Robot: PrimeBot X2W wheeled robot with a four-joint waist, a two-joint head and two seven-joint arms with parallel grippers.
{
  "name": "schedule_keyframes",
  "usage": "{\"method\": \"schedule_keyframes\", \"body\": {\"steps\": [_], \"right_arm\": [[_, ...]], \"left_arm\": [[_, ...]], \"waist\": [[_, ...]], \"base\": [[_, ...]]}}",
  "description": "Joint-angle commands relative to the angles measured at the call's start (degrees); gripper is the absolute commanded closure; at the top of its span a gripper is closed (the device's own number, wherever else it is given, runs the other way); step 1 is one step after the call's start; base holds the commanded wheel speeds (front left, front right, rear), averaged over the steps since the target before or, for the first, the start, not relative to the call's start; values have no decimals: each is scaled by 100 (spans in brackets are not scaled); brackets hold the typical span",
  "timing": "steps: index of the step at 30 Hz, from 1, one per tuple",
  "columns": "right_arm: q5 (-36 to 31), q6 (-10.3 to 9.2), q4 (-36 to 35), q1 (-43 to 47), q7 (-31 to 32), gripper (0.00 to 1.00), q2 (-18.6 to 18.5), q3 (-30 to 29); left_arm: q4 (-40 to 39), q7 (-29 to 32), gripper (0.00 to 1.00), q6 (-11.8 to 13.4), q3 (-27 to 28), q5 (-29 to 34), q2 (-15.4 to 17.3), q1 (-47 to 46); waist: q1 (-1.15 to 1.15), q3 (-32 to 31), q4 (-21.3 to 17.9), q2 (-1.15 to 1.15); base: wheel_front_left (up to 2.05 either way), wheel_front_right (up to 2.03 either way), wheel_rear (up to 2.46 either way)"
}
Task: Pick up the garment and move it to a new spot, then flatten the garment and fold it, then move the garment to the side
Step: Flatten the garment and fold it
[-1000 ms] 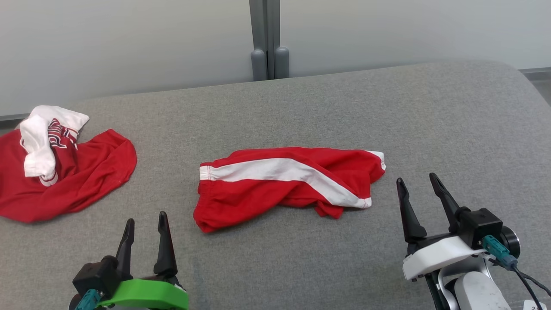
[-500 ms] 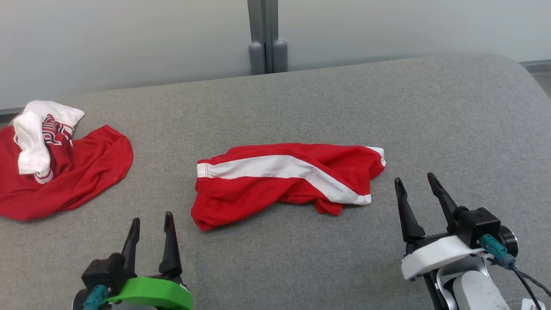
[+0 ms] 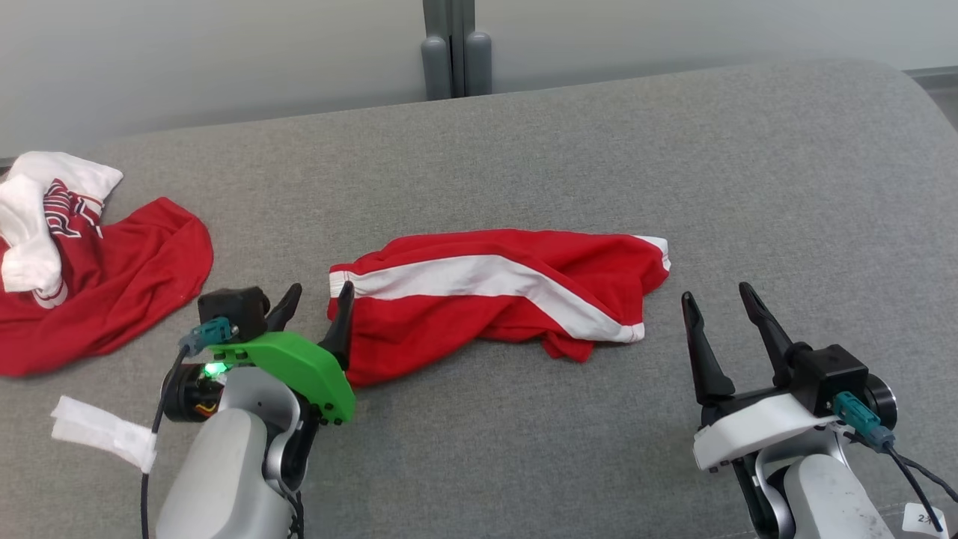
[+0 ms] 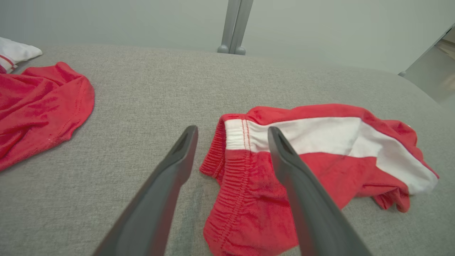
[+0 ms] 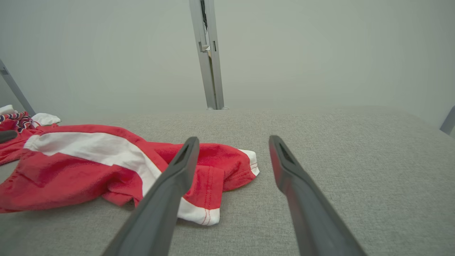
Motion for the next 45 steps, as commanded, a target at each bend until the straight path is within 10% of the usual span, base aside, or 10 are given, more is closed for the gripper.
{"method": "schedule_keyframes", "body": {"steps": [1,10,13,19,24,27,45], "right_arm": [[0,-2,1,-60,-18,0,-12,-2],[21,-2,-16,-129,-18,0,-12,-75],[8,-2,3,-134,-18,0,-11,-112],[-6,-2,46,-137,-18,0,-12,-99],[5,-2,67,-146,-18,0,-12,-84],[8,-2,143,-128,-18,0,-11,-55],[-6,-3,1767,-749,-18,0,-11,370]], "left_arm": [[95,130,0,-46,9,-75,50,-184],[589,668,0,-100,63,-451,139,-589],[569,639,38,-149,19,-623,128,-635],[450,564,31,-186,-129,-863,125,-690],[355,550,62,-190,-239,-1062,165,-706],[297,527,100,-193,-300,-1131,197,-638],[-40,-72,100,-147,-481,-1287,112,23]], "waist": [[0,92,-79,0],[0,299,-248,0],[0,332,-257,0],[0,336,-237,0],[0,338,-229,0],[0,344,-217,0],[0,471,60,0]], "base": [[0,0,0],[0,0,0],[0,0,0],[0,0,0],[0,0,0],[0,0,0],[0,0,0]]}}
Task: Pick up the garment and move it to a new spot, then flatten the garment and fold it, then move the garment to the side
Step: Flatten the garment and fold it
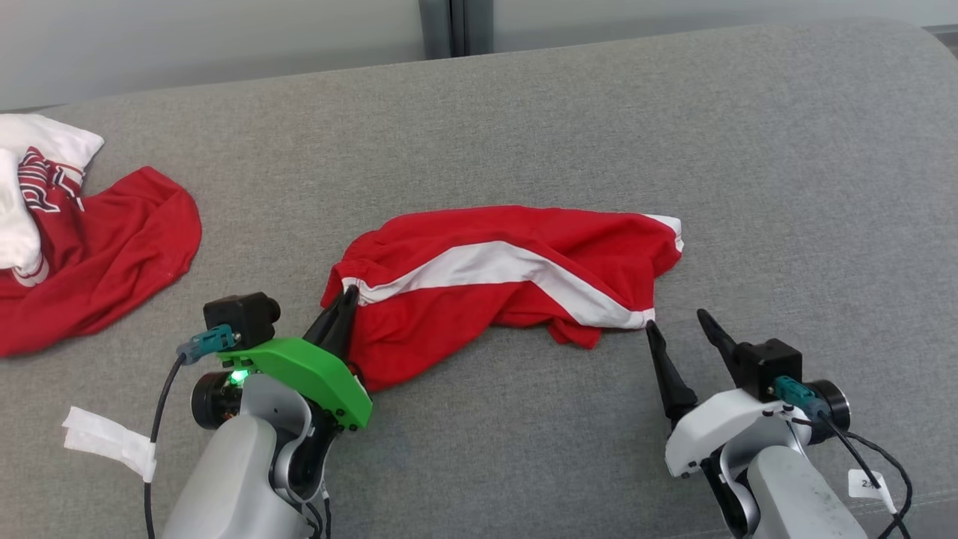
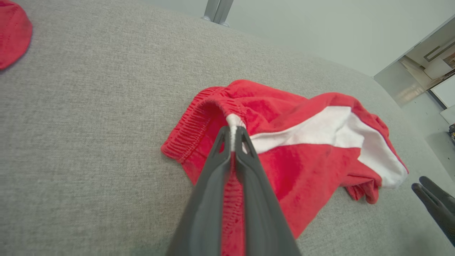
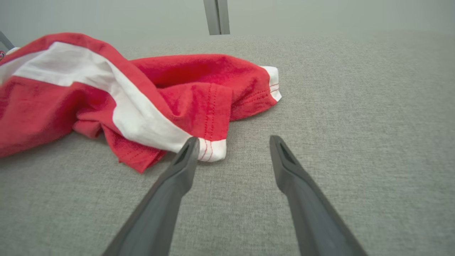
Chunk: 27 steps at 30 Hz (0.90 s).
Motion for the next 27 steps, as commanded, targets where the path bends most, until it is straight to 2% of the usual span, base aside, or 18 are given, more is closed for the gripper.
{"method": "schedule_keyframes", "body": {"steps": [1,11,13,14,17,20,21,27], "right_arm": [[-53,-4,150,-113,-19,0,-11,45],[-85,-4,1021,-701,-18,0,-11,337],[-65,-4,1118,-773,-18,22,-11,368],[-36,-4,1176,-823,-18,50,-10,394],[45,-4,1293,-860,-19,67,-11,445],[158,-4,1277,-879,-19,95,-11,507],[179,-4,1263,-866,-18,100,-11,515],[324,-4,588,-682,-19,100,-9,425]], "left_arm": [[-21,-46,100,13,-14,-19,3,42],[-109,-88,100,53,-117,-17,-24,34],[-119,-88,100,56,-127,-18,-10,44],[-121,-88,100,57,-132,-19,-2,48],[-128,-90,100,73,-141,-29,13,68],[-137,-95,100,92,-140,-46,35,98],[-142,-104,100,96,-137,-50,44,105],[-263,-240,100,103,-86,-76,73,96]], "waist": [[0,15,50,0],[0,99,161,0],[0,116,172,0],[0,125,179,0],[0,127,185,0],[0,118,173,0],[0,114,165,0],[0,42,85,0]], "base": [[0,0,0],[0,0,0],[0,0,0],[0,0,0],[0,0,0],[0,0,0],[0,0,0],[0,0,0]]}}
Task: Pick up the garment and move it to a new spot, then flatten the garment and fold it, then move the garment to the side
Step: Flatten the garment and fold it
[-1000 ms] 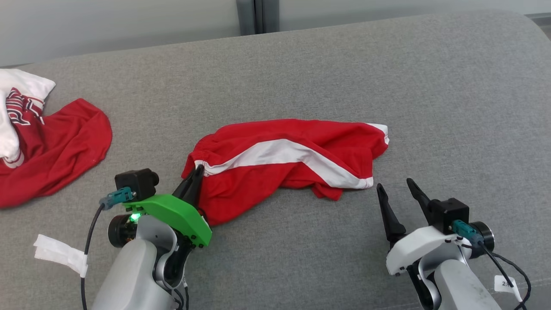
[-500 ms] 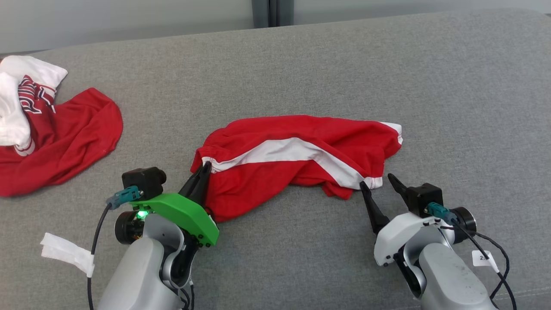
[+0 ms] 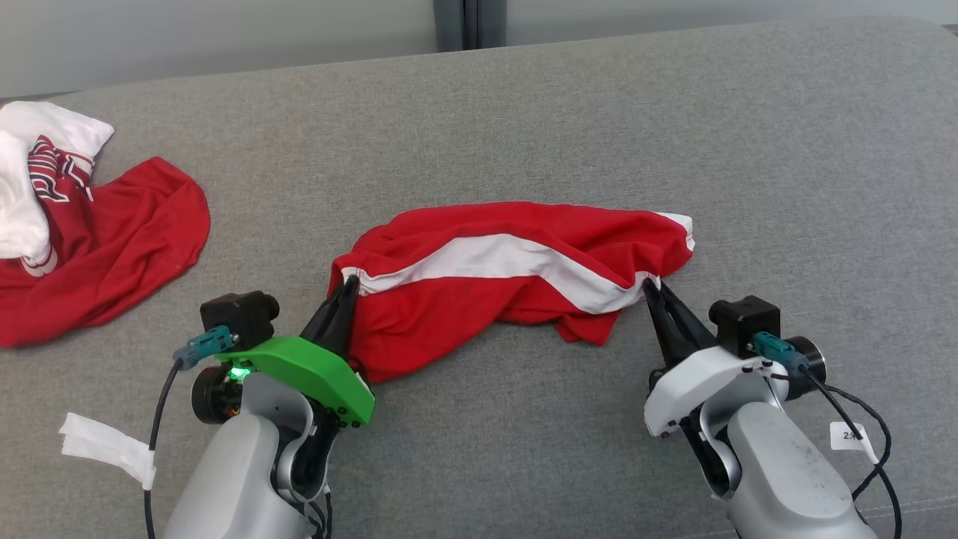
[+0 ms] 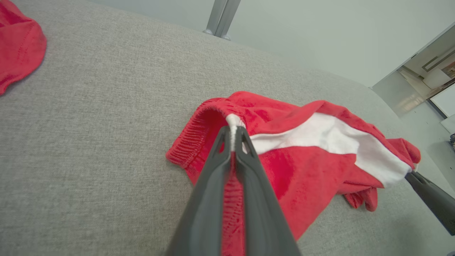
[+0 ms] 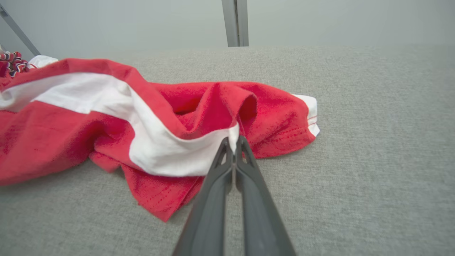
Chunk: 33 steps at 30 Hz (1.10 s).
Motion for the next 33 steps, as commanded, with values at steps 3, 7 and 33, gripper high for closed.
{"method": "schedule_keyframes", "body": {"steps": [3,7,33], "right_arm": [[126,-4,-609,201,-18,100,-15,-82],[429,-4,-1419,343,-18,100,-12,-143],[534,-3,-5846,543,644,100,-516,-775]], "left_arm": [[-166,-211,100,1,48,-45,54,46],[-482,-539,100,-39,94,-89,81,64],[-5091,390,100,682,696,-344,823,-210]], "waist": [[0,-120,-84,0],[0,-281,-184,0],[0,-906,-634,0]], "base": [[0,0,0],[0,0,0],[0,0,0]]}}
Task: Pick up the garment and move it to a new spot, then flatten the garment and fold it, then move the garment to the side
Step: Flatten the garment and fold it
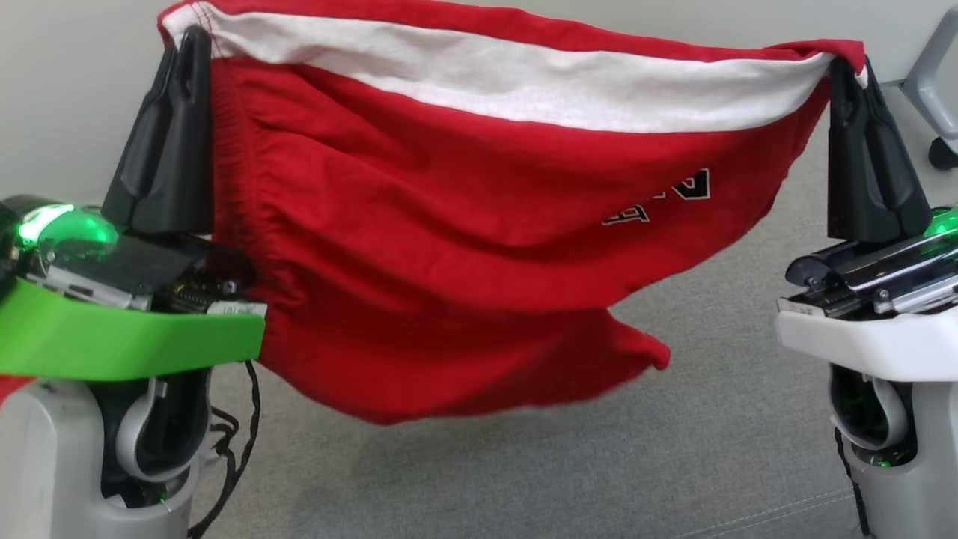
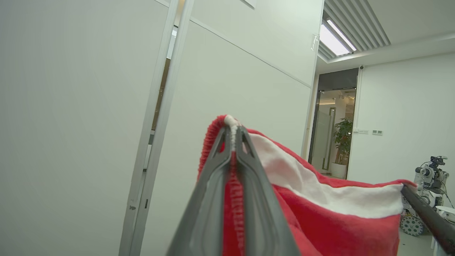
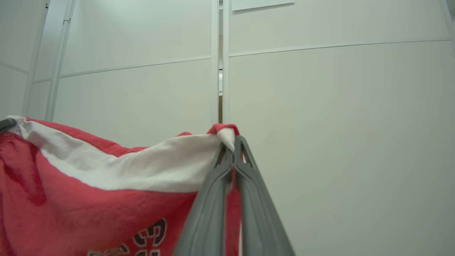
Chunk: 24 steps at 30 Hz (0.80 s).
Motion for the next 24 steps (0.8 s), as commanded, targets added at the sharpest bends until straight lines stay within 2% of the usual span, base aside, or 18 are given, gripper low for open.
{"method": "schedule_keyframes", "body": {"steps": [1,5,7,12,18,21,24], "right_arm": [[23,-2,-6,-56,104,100,-60,-59],[555,-2,404,-324,274,100,44,-44],[704,-2,776,-633,270,100,-31,-25],[943,-1,1995,-2045,-78,100,55,45],[556,-1,3318,-3885,-516,100,174,29],[299,-2,3799,-4318,-616,100,281,-61],[216,-1,4102,-4206,-641,100,405,-115]], "left_arm": [[63,118,100,27,-27,-4,63,-152],[510,391,100,-87,-208,-41,115,-601],[850,497,100,-164,-320,2,111,-950],[1914,539,100,-398,-436,56,-13,-2262],[3188,-87,100,-529,-217,236,-192,-3959],[3712,-407,100,-592,-287,390,-179,-4296],[4233,-814,100,-667,-384,410,-234,-4103]], "waist": [[0,149,23,0],[0,500,26,0],[0,745,28,0],[0,1387,-64,0],[0,2045,-130,0],[0,2388,-117,0],[0,2607,-55,0]], "base": [[0,0,0],[0,0,0],[0,0,0],[0,0,0],[0,0,0],[0,0,0],[0,0,0]]}}
